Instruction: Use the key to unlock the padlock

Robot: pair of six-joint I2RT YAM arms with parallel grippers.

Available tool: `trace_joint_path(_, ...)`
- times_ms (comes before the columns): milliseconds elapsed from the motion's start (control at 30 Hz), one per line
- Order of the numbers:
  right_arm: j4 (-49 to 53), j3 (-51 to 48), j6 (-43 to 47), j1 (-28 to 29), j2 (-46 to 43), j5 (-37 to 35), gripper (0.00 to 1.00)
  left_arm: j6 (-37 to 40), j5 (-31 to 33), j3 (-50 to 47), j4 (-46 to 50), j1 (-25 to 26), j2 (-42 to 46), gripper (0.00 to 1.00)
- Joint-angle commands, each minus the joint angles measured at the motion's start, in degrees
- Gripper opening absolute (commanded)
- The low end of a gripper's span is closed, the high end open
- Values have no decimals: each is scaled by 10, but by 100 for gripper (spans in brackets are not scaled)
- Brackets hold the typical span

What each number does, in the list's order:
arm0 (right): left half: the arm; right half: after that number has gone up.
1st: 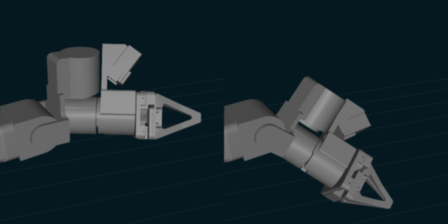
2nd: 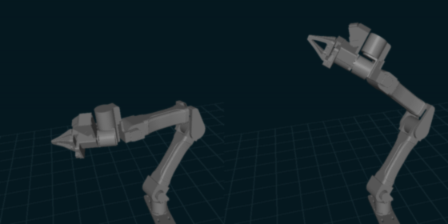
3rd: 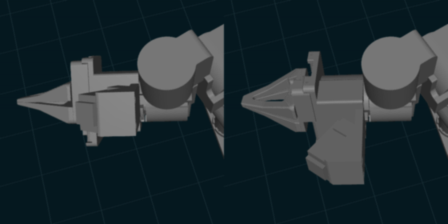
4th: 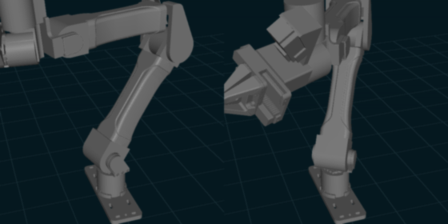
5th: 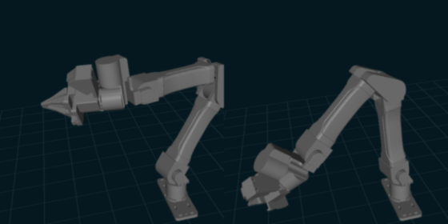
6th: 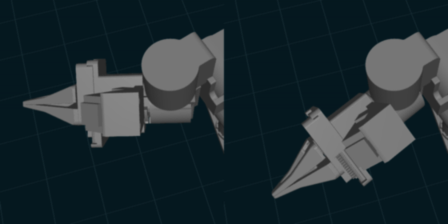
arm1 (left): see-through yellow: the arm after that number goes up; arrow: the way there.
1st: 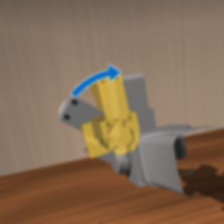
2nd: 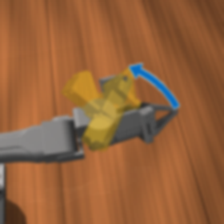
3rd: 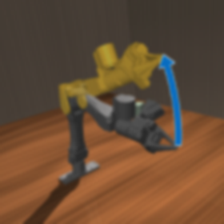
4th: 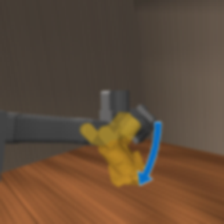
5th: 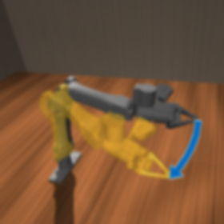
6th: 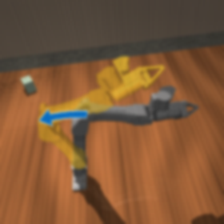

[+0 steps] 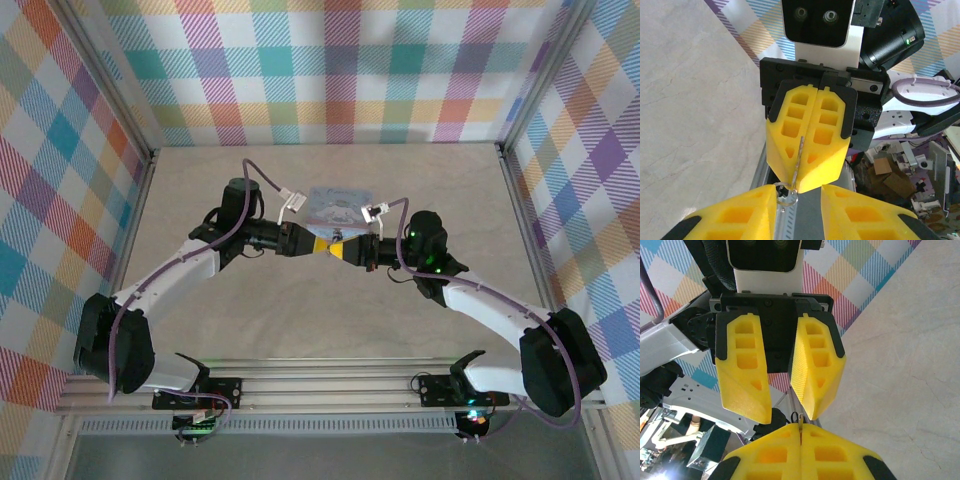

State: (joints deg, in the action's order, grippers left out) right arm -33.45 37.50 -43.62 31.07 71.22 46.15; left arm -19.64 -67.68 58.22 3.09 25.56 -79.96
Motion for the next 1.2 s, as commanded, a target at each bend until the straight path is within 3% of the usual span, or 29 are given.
trace_joint_path(0, -21, 14, -7, -3, 2, 16, 0, 21, -22, 15, 14, 6, -6, 29)
trace_joint_path(267, -22, 13, -15, -2, 5, 26, 0, 21, -16, 20, 10, 23, -13, 25)
trace_joint_path(400, -41, 14, -19, -2, 5, 35, 0, 15, -6, 20, 2, 26, -16, 13)
trace_joint_path(467, -38, 16, -18, -2, 3, 38, 0, 12, -1, 20, -1, 25, -19, 2)
trace_joint_path(600, 3, 20, -5, -2, -8, 27, 0, 11, 10, 15, -10, 25, -16, 0)
trace_joint_path(833, 153, 44, 56, -6, -71, -44, 41, 17, 18, 7, -13, 25, -7, 0)
trace_joint_path(967, 184, 49, 66, -14, -102, -58, 47, 17, 15, 7, -14, 25, -3, 0)
trace_joint_path(1167, 206, 64, 67, -15, -83, -55, 48, 15, 5, 10, -15, 27, 3, 0)
